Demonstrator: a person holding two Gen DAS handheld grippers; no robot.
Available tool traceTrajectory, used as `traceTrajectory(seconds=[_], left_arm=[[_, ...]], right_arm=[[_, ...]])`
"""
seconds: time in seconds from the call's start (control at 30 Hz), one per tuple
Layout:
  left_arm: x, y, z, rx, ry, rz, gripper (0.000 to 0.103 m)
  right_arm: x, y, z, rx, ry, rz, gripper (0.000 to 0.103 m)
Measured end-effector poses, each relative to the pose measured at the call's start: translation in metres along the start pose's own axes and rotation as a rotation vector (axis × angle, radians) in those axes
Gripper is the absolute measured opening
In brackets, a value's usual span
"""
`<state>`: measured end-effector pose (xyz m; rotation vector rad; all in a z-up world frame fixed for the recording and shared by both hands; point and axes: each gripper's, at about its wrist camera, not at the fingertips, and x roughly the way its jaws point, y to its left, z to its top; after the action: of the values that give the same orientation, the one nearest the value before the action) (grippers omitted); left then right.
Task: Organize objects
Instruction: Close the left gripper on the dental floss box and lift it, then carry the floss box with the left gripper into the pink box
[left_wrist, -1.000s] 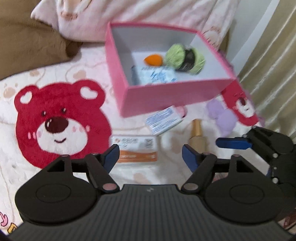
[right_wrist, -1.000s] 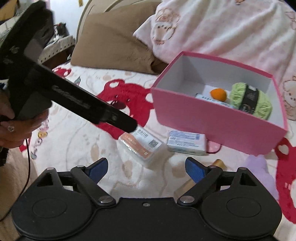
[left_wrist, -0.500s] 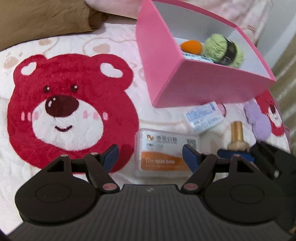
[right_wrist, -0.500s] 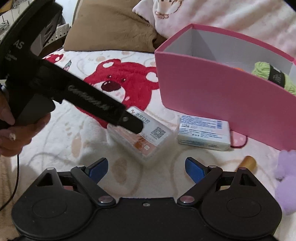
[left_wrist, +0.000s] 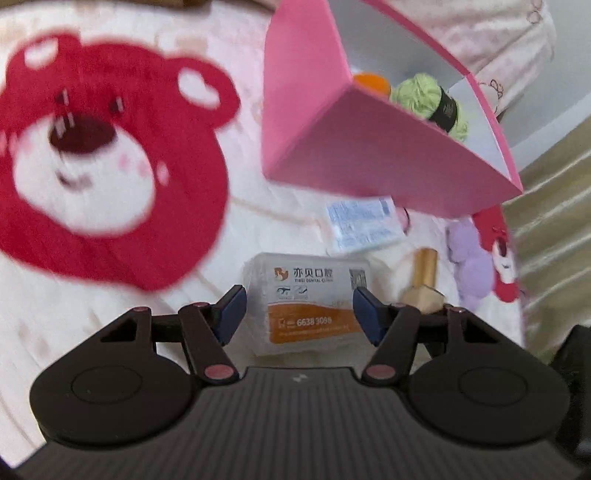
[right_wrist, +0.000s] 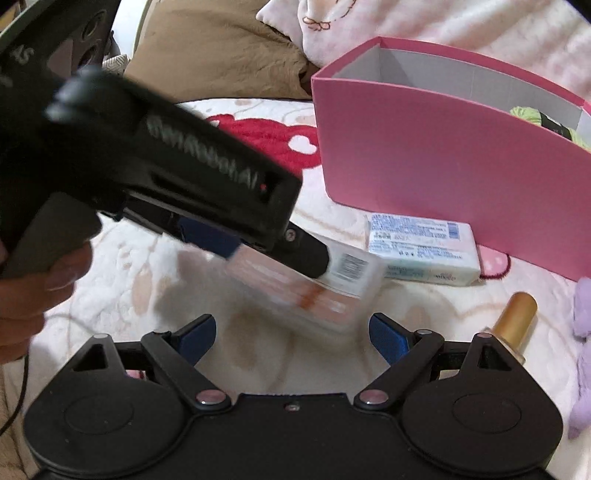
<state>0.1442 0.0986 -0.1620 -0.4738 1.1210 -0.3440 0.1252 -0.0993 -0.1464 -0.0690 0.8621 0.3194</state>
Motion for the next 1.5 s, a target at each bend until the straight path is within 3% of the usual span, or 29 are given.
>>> traceTrajectory(seconds=[0.23, 0.57, 0.9, 1.2, 1.5], left_arm=[[0.004, -0.019, -0.013, 0.027, 0.005, 0.07, 0.055], [0.006, -0.027, -0.016, 0.052, -0.022, 0.109, 0.062], [-0.005, -0.048, -0.028, 0.116, -0.005, 0.154, 0.057], [-0.042, -0.066, -0.032, 0.012, -0.029, 0.036, 0.055], [-0.094, -0.121, -0.039, 0.062, -0.144, -0.006, 0.055]], right_arm=[[-0.005, -0.004, -0.001, 0.073, 0.012, -0.024, 0.094], [0.002, -0.008, 0.003, 0.123, 0.046, -0.047, 0.096], [-0.017, -0.014, 0.002, 0.16, 0.076, -0.023, 0.096], [-0.065, -0.003, 0.003, 0.029, 0.019, -0.061, 0.096], [-0.133, -0.012, 0.023, -0.02, -0.121, -0.069, 0.096]])
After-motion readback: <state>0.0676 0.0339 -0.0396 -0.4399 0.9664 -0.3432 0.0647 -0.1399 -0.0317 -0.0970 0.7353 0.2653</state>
